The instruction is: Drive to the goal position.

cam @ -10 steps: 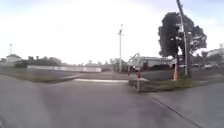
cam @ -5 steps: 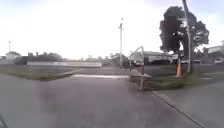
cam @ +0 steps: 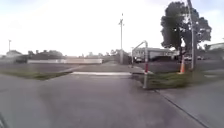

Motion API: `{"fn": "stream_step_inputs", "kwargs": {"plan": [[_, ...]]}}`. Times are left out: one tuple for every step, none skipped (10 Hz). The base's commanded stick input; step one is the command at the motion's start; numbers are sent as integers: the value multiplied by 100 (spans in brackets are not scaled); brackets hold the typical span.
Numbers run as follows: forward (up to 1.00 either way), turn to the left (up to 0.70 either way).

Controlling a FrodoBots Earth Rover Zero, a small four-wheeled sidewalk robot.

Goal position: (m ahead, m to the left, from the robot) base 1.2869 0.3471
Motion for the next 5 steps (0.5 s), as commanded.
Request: {"fn": "stream_step_inputs", "kwargs": {"plan": [[45, 0], [45, 0], [45, 0], [45, 0], [45, 0]]}}
